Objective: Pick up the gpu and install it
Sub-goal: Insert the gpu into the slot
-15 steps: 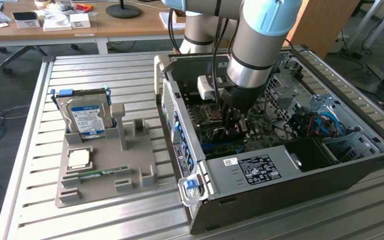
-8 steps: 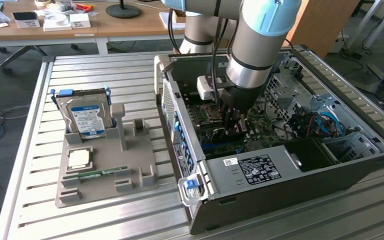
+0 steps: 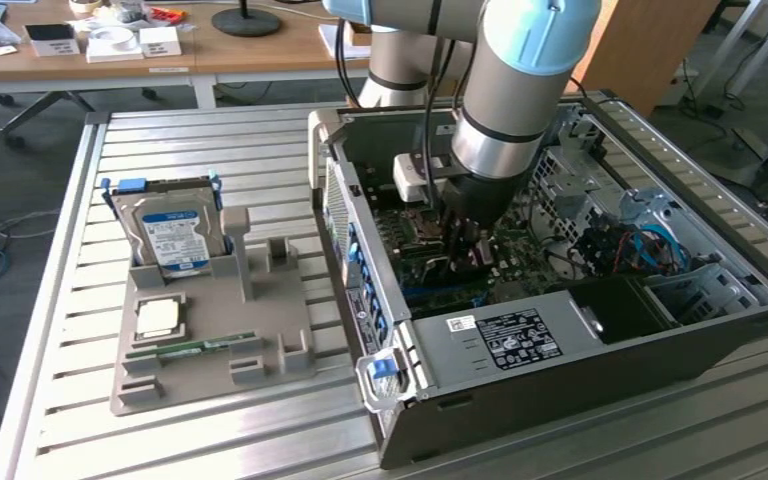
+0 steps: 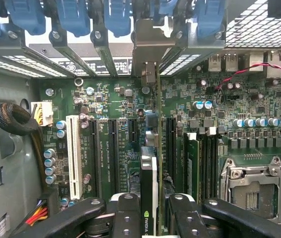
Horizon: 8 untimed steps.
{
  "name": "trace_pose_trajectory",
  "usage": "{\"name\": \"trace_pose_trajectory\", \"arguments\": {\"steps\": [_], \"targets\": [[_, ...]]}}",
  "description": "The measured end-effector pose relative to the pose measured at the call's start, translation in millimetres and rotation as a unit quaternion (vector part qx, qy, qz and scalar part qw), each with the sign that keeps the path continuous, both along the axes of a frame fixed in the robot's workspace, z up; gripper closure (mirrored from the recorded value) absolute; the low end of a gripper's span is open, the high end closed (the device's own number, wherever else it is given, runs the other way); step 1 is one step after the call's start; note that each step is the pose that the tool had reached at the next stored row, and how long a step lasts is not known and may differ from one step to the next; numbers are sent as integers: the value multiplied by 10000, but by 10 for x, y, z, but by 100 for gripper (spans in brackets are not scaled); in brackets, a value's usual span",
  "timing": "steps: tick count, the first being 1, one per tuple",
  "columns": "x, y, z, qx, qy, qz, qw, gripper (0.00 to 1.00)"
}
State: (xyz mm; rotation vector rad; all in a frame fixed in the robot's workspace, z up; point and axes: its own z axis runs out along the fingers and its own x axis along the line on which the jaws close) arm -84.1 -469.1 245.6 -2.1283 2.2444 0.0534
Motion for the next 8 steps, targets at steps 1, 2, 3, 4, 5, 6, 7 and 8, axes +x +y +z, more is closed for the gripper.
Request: {"name": "trace_pose_trajectory", "arguments": {"steps": [1,2,3,4,5,6,7,8], "targets": [[0,0,-1,1,-1,0,10000,73],[0,0,-2,1,-1,0,10000,73],[0,1,-4,2,-1,0,10000,73],[0,1,-11,2,-1,0,10000,73],[0,0,-17,0,-1,0,10000,73],[0,0,-21,0,0,0,10000,73],[-1,0,-23,1,0,-1,10000,73],[-1,0,-23,1,0,-1,10000,73]]}}
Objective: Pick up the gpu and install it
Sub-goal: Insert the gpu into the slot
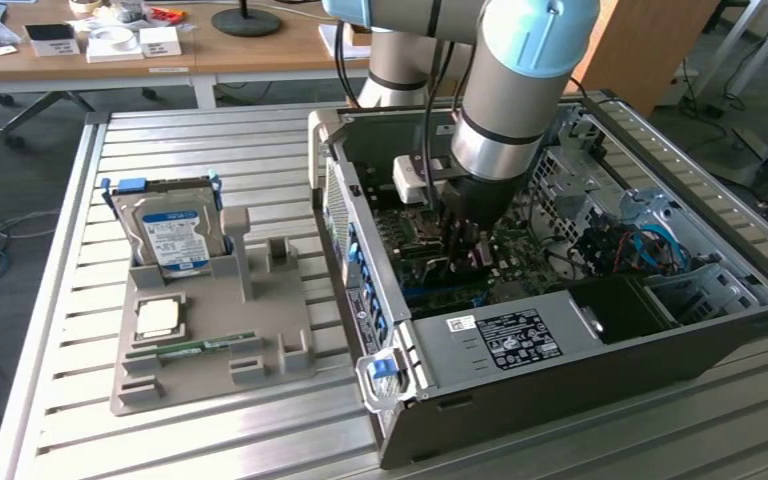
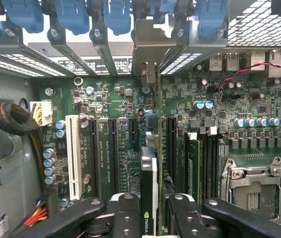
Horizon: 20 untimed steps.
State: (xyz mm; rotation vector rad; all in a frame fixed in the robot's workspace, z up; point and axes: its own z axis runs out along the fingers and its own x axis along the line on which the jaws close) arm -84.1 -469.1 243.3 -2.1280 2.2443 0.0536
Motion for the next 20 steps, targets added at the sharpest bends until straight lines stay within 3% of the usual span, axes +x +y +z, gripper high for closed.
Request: {"name": "trace_pose_trajectory", "arguments": {"steps": [17,19,20], "targets": [[-21,1,-1,1,-2,0,10000,73],[-24,1,-3,3,-4,-4,10000,73],[-22,1,-2,1,-3,-2,10000,67]]}}
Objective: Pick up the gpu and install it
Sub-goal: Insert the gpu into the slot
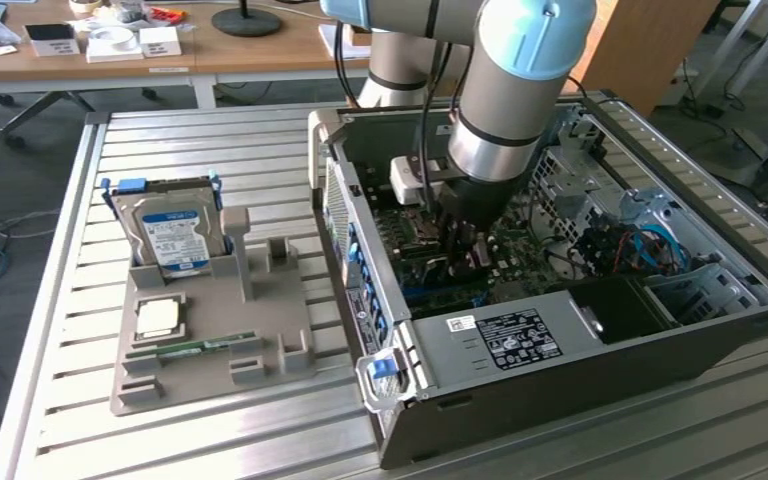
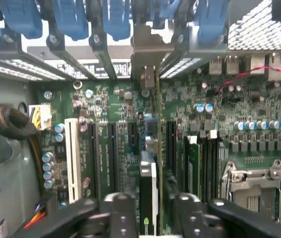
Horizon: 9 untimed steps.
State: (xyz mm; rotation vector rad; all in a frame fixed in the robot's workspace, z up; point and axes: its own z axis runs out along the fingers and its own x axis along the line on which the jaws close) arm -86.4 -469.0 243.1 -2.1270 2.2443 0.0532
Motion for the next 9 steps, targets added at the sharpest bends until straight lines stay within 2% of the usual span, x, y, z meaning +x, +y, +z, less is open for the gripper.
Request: {"name": "trace_pose_trajectory", "arguments": {"steps": [1,2,5,9], "targets": [[2,0,0,0,0,3,10000,67],[3,0,1,0,0,3,10000,60],[2,-1,6,-3,1,2,10000,60],[3,0,74,-1,1,3,10000,60]]}}
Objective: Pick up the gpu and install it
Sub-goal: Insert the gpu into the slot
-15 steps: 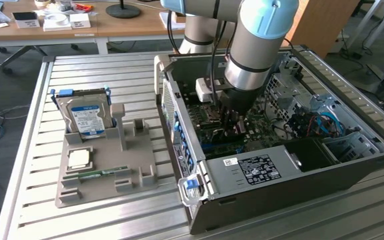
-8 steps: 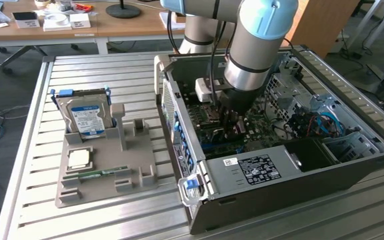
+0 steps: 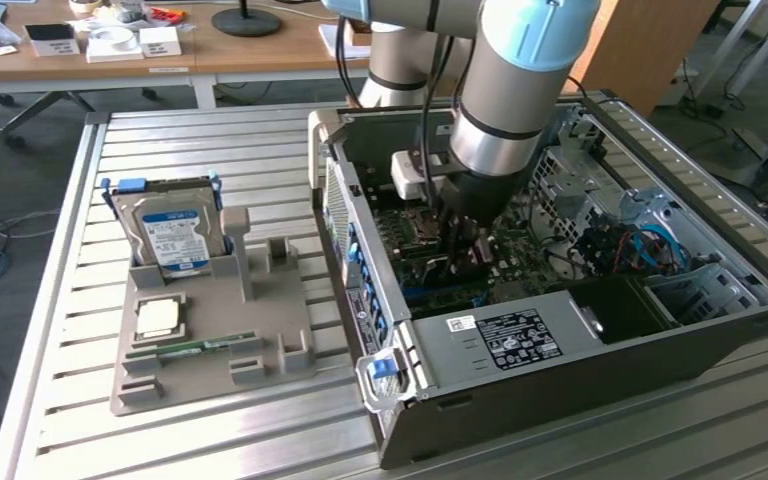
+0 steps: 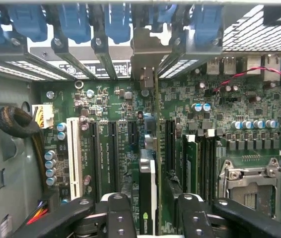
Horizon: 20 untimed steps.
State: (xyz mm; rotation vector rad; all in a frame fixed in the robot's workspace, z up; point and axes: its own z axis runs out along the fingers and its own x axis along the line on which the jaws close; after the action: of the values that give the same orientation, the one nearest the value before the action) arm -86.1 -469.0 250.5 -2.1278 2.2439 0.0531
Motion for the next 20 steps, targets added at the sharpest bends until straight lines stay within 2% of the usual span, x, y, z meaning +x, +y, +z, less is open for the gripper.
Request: {"name": "trace_pose_trajectory", "arguments": {"steps": [3,7,15,16,17,19,20], "targets": [[0,0,35,1,0,0,10000,60],[0,18,36,0,0,0,10000,60],[0,18,36,0,0,0,10000,60],[0,18,36,0,0,0,10000,61],[0,18,36,0,0,0,10000,67],[0,18,36,-1,1,0,10000,67],[0,18,36,-1,0,0,10000,73]]}}
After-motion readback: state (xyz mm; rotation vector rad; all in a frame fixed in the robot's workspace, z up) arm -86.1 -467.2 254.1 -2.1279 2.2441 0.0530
